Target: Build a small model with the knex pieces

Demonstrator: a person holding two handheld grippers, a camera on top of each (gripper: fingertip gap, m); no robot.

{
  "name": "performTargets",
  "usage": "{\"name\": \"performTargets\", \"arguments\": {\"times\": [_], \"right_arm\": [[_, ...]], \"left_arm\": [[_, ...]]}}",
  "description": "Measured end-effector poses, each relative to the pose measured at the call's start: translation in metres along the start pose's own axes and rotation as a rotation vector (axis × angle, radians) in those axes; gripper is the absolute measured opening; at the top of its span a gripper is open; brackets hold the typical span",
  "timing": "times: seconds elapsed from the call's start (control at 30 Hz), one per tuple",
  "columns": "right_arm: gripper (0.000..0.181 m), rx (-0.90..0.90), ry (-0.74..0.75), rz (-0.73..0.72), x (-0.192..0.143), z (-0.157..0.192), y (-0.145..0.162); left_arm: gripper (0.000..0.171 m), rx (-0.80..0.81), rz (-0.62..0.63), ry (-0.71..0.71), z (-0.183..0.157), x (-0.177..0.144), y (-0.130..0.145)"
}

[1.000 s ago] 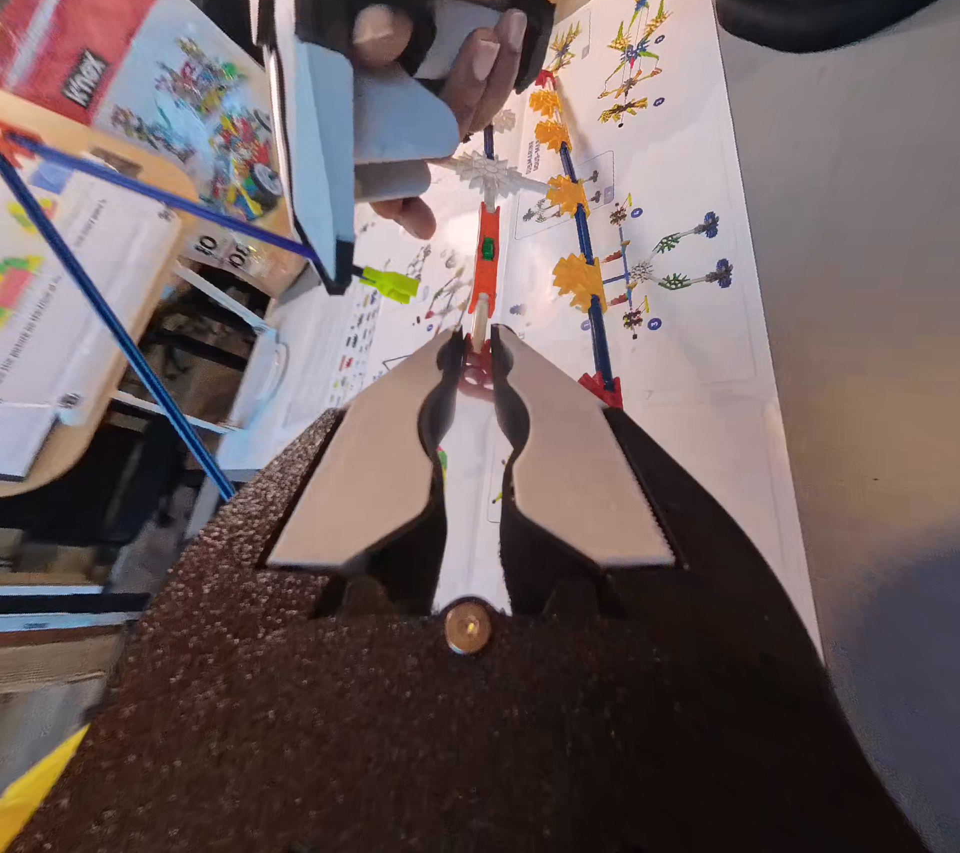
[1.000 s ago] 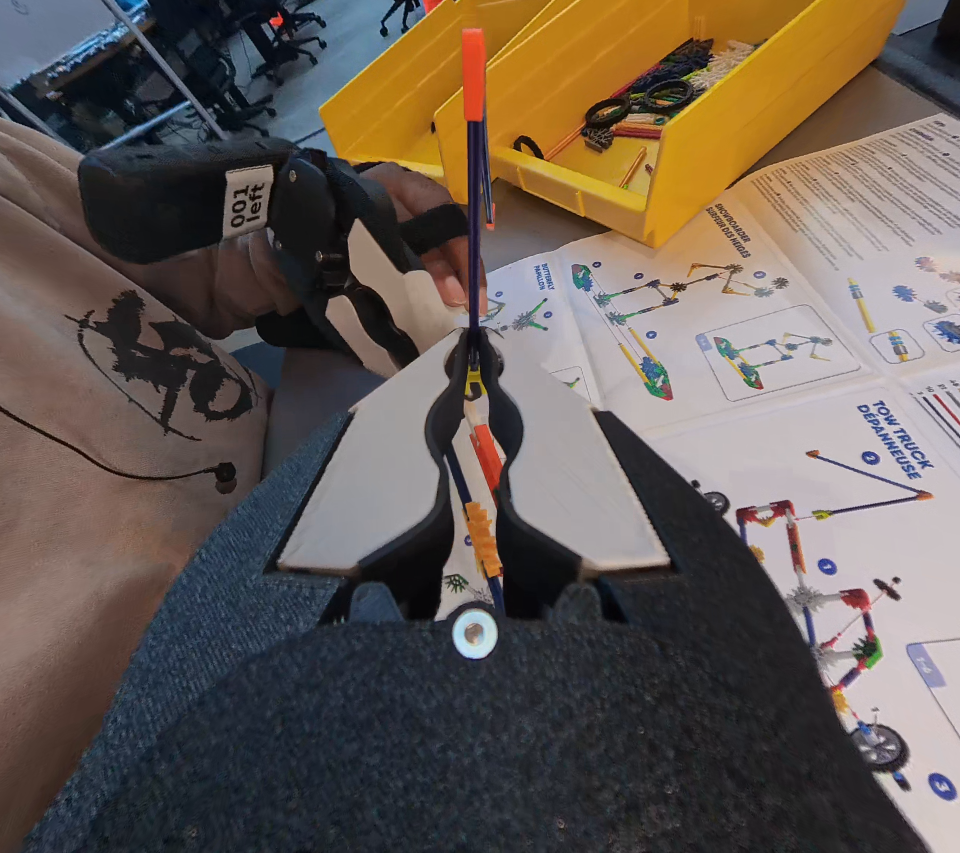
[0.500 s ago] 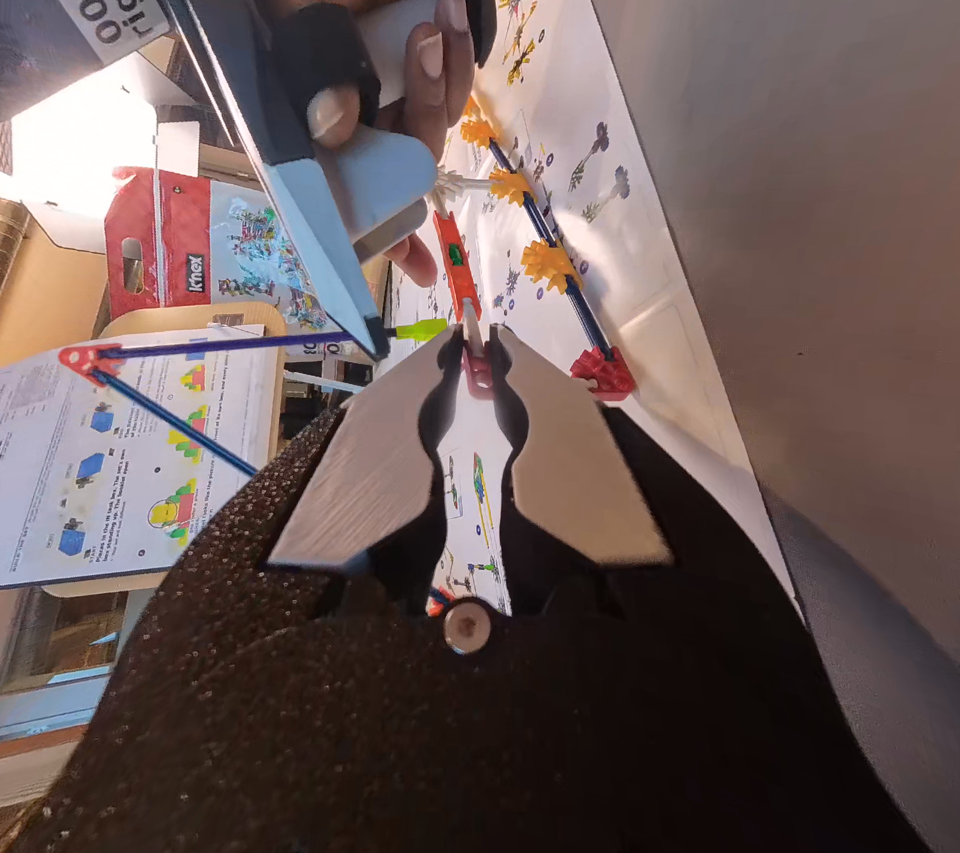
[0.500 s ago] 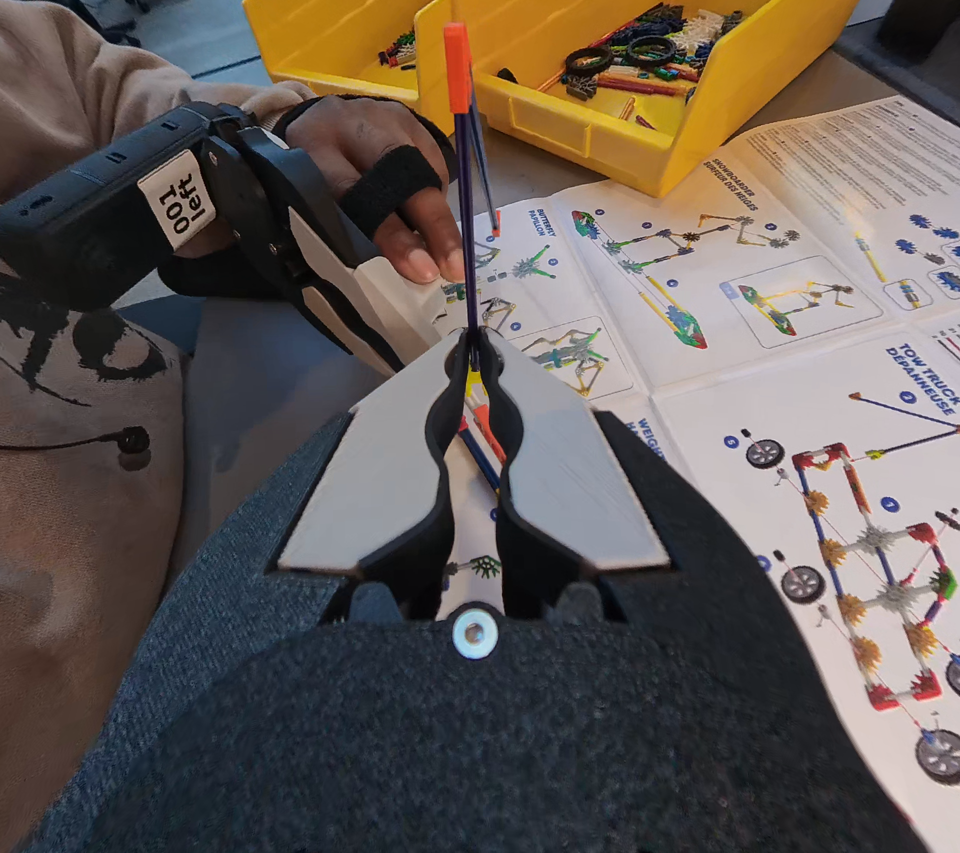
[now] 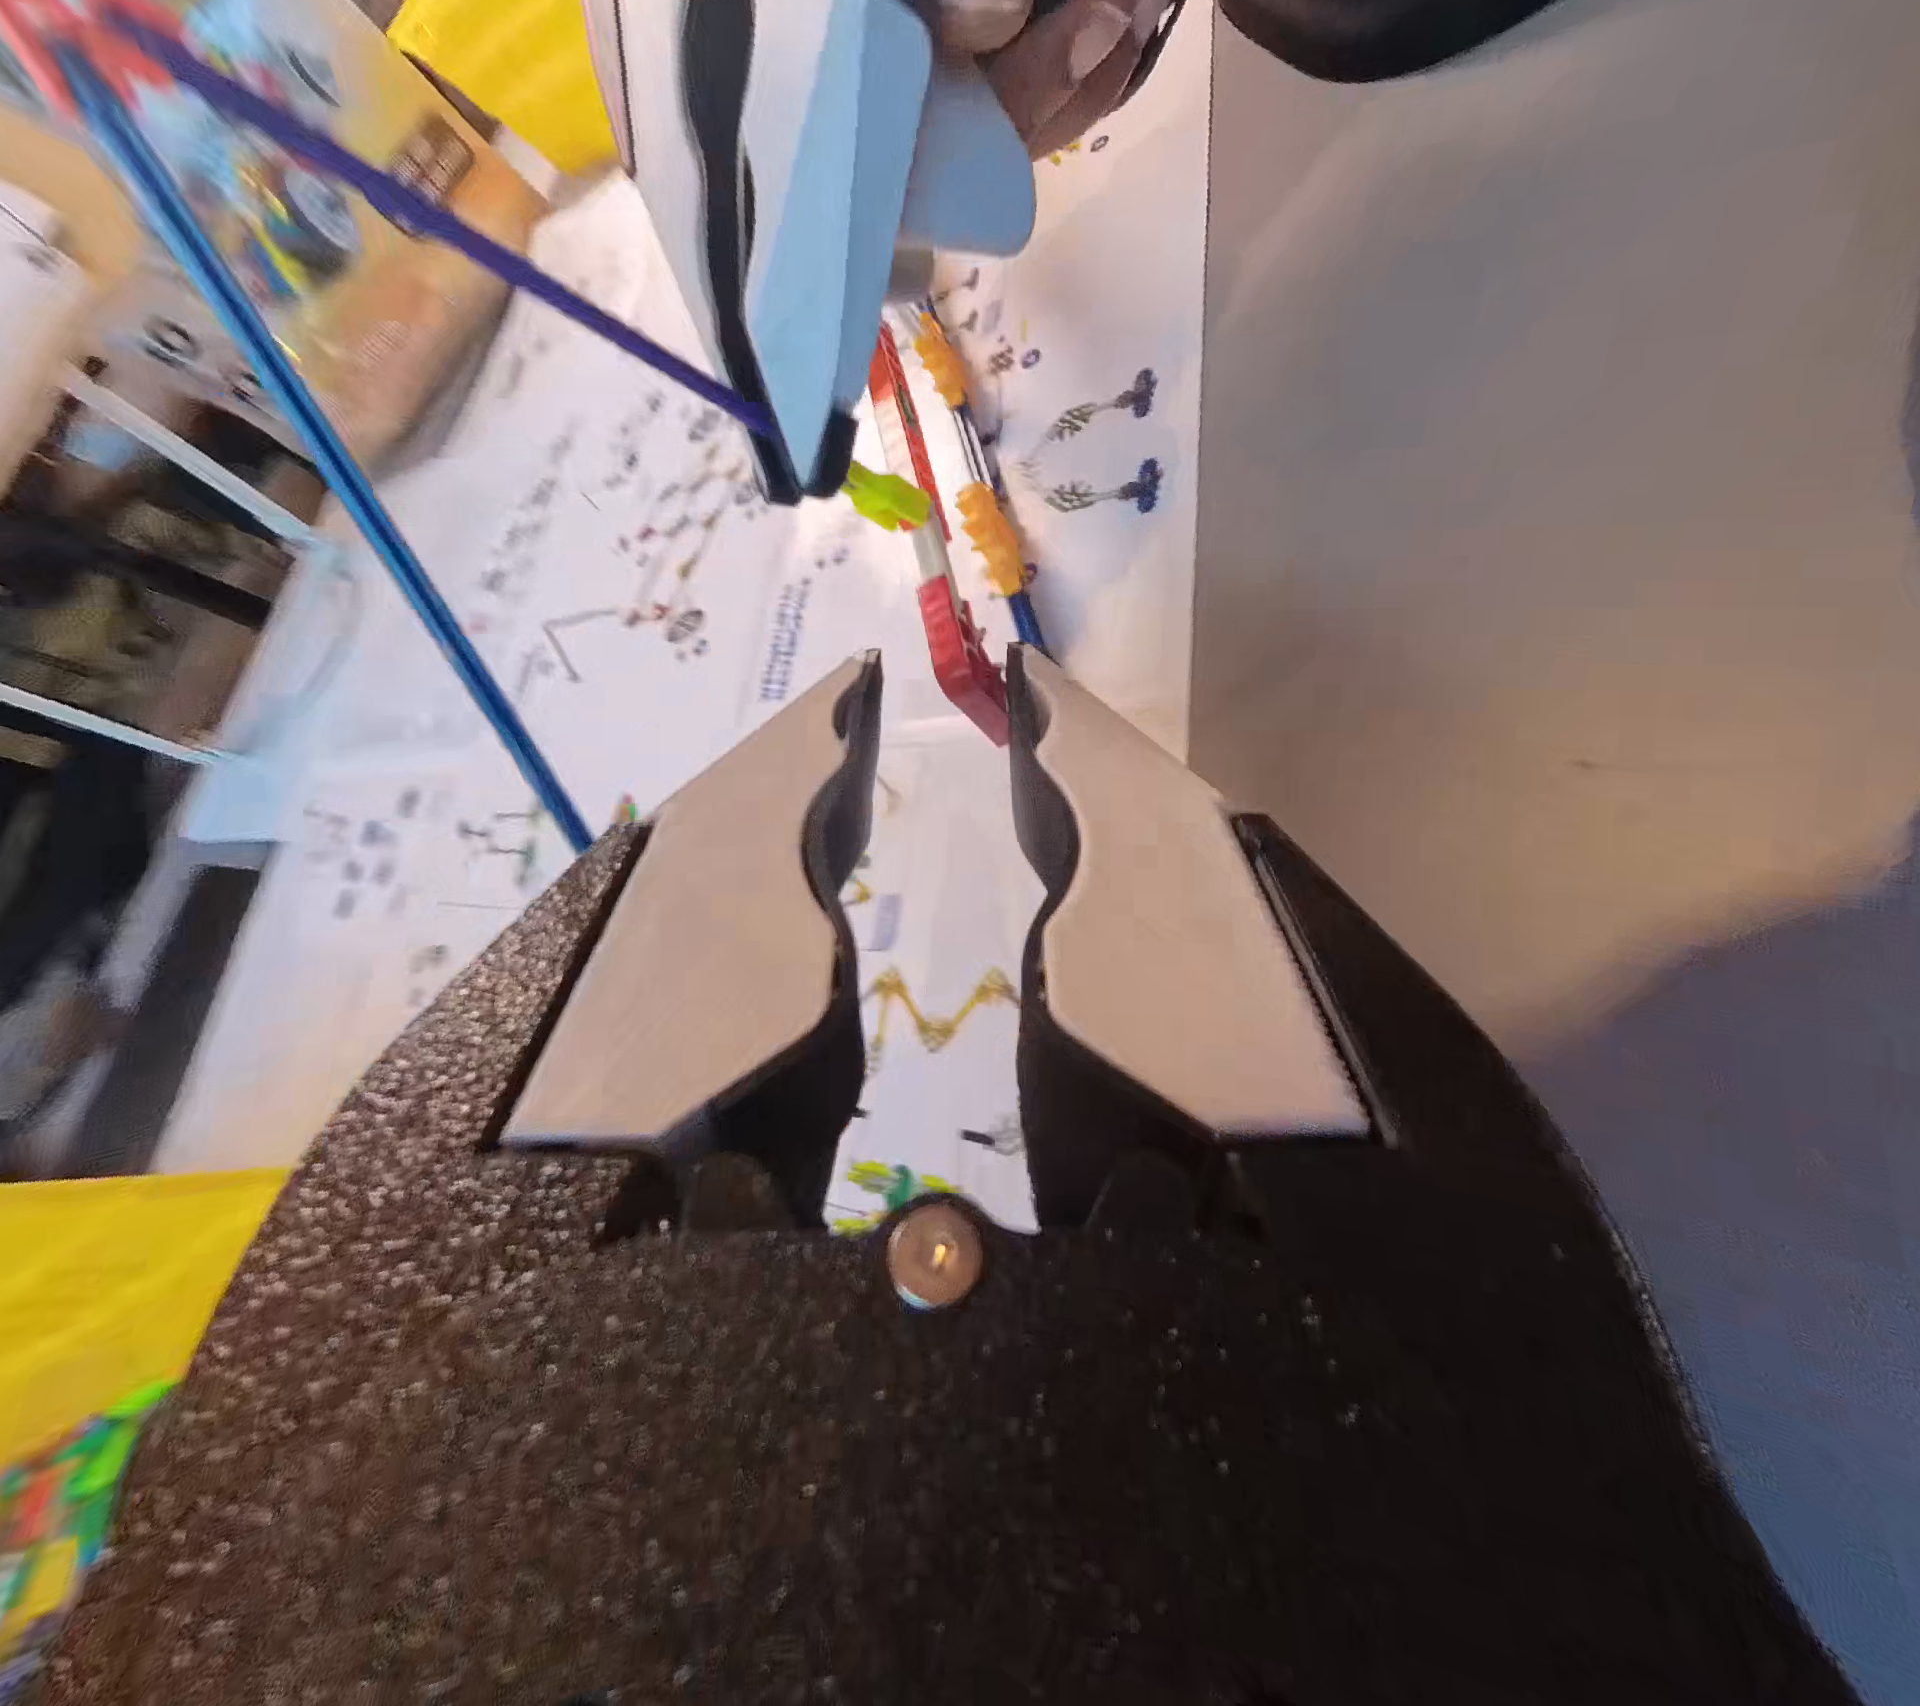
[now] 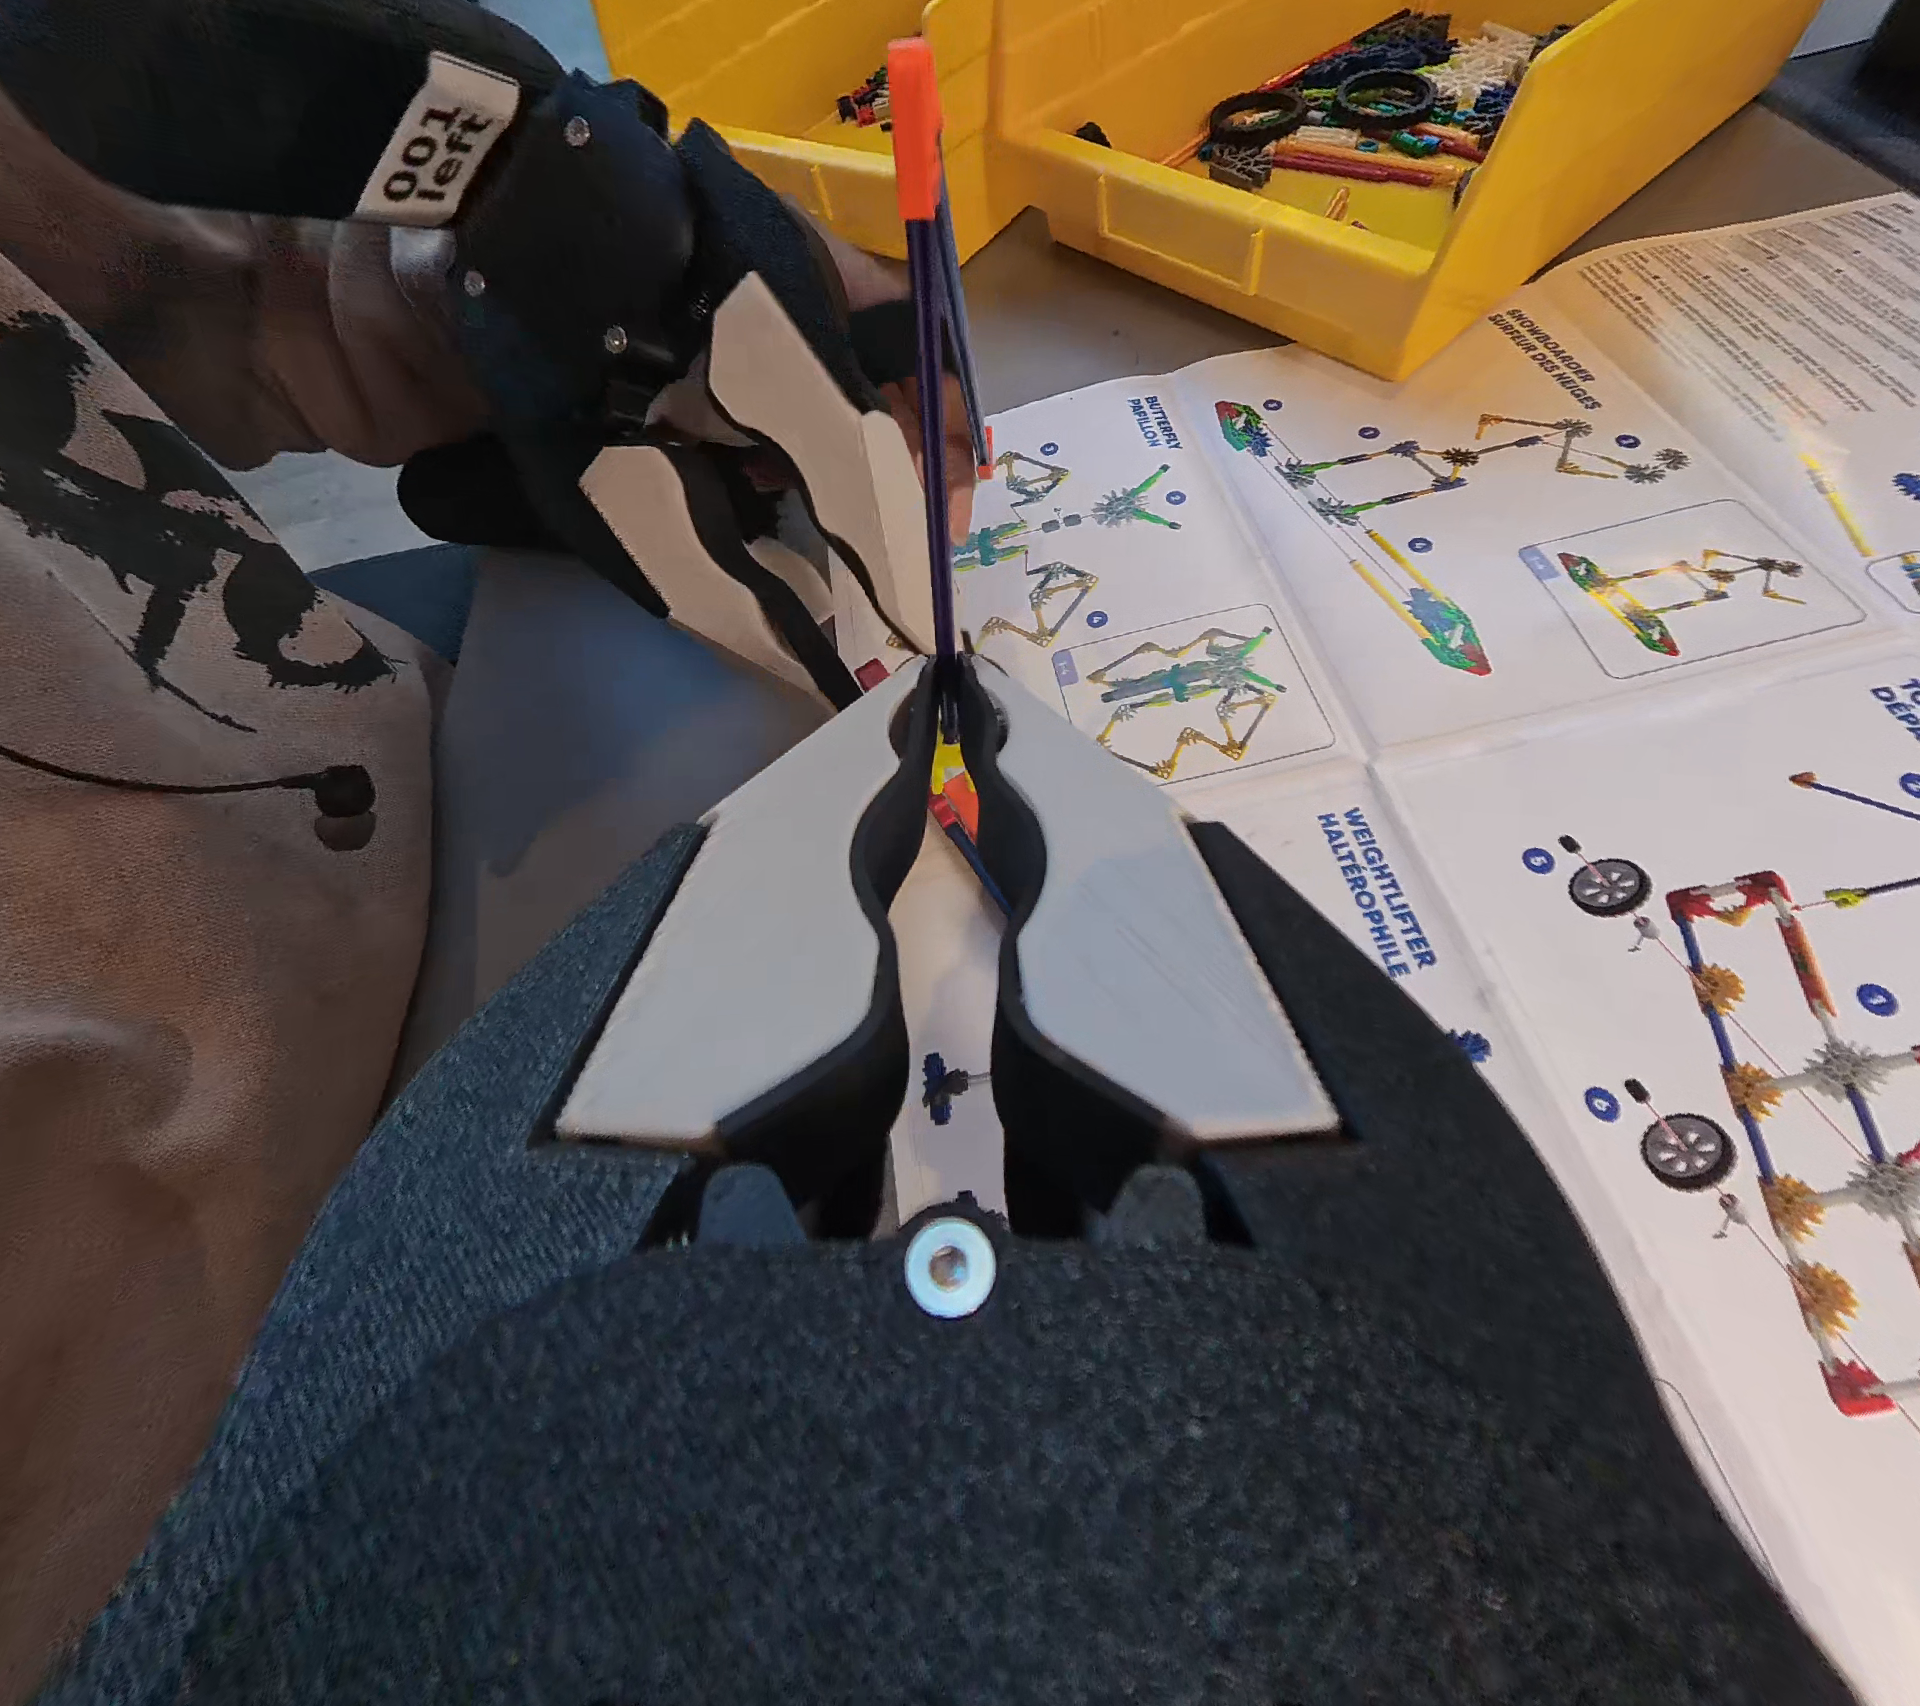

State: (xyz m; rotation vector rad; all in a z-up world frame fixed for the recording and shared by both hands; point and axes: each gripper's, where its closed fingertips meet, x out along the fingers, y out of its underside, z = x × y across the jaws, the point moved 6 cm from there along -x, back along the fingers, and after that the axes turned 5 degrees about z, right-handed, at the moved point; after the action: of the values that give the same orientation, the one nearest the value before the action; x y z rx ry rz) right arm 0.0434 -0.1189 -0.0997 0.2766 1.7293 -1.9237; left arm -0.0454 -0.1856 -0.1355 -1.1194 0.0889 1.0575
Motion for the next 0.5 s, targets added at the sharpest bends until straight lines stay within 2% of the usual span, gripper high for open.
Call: {"name": "performTargets", "arguments": {"times": [0.07,0.23,0.33,0.5], "right_arm": [[0.002,-0.011,-0.003,-0.005,0.001,0.001,0.000],[0.002,-0.039,-0.032,-0.016,0.005,0.004,-0.002],[0.002,-0.037,-0.033,-0.025,0.009,0.006,-0.002],[0.002,-0.054,0.054,-0.071,0.012,0.008,0.001]], "left_arm": [[0.010,-0.074,-0.018,0.067,-0.003,0.002,0.000],[0.007,-0.087,-0.068,0.147,0.004,0.003,-0.001],[0.006,-0.099,-0.080,0.162,0.013,0.004,0.005],[0.005,-0.091,-0.082,0.143,0.014,0.002,0.009]]}}
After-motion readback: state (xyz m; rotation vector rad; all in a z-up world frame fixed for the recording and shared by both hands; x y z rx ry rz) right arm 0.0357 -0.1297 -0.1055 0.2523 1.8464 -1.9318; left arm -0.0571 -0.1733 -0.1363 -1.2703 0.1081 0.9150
